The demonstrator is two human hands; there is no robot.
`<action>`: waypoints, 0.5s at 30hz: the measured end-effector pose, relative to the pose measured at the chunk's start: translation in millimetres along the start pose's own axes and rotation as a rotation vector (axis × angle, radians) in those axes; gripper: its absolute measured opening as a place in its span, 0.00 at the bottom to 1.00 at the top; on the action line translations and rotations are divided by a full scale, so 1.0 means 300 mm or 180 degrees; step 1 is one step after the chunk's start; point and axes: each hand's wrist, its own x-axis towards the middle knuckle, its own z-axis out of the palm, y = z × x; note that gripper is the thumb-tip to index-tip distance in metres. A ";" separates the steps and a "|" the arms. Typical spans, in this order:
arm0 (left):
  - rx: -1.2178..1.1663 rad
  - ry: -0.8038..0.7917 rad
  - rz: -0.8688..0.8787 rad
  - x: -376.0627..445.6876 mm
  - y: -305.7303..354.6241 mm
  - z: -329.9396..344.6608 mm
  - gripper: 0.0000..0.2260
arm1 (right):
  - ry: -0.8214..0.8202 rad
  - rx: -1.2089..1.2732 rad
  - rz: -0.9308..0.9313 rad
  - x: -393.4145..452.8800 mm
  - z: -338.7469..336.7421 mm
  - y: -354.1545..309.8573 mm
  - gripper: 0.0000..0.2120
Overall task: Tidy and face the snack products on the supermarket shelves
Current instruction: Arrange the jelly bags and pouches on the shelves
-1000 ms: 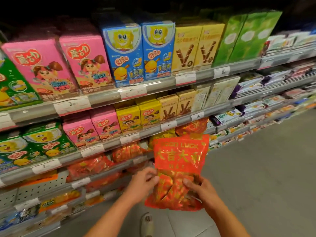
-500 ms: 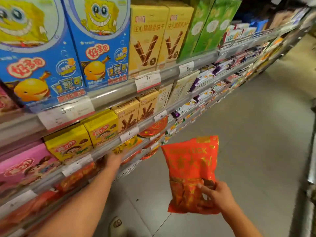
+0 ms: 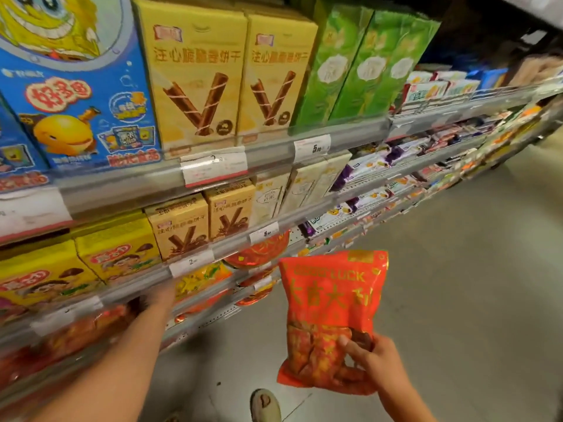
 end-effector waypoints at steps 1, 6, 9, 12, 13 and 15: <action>-0.0110 0.0160 0.0155 -0.019 -0.013 0.006 0.30 | -0.0086 -0.0069 -0.0050 0.041 -0.018 -0.018 0.15; -0.0481 0.0556 0.0441 -0.077 -0.053 0.002 0.28 | -0.0581 -0.0126 -0.0278 0.199 -0.073 -0.107 0.09; -0.0788 0.0458 0.0332 -0.167 -0.117 0.010 0.30 | -0.0871 -0.0249 -0.0441 0.258 -0.076 -0.125 0.07; -0.0900 0.0556 0.0294 -0.296 -0.207 0.019 0.29 | -0.1201 -0.0488 -0.0525 0.293 -0.060 -0.122 0.08; -0.0851 0.0565 0.0355 -0.339 -0.229 0.020 0.28 | -0.1315 -0.0637 -0.0568 0.314 -0.047 -0.119 0.08; -0.0716 0.0444 0.0426 -0.408 -0.262 0.001 0.24 | -0.1461 -0.1028 -0.0708 0.364 0.002 -0.104 0.11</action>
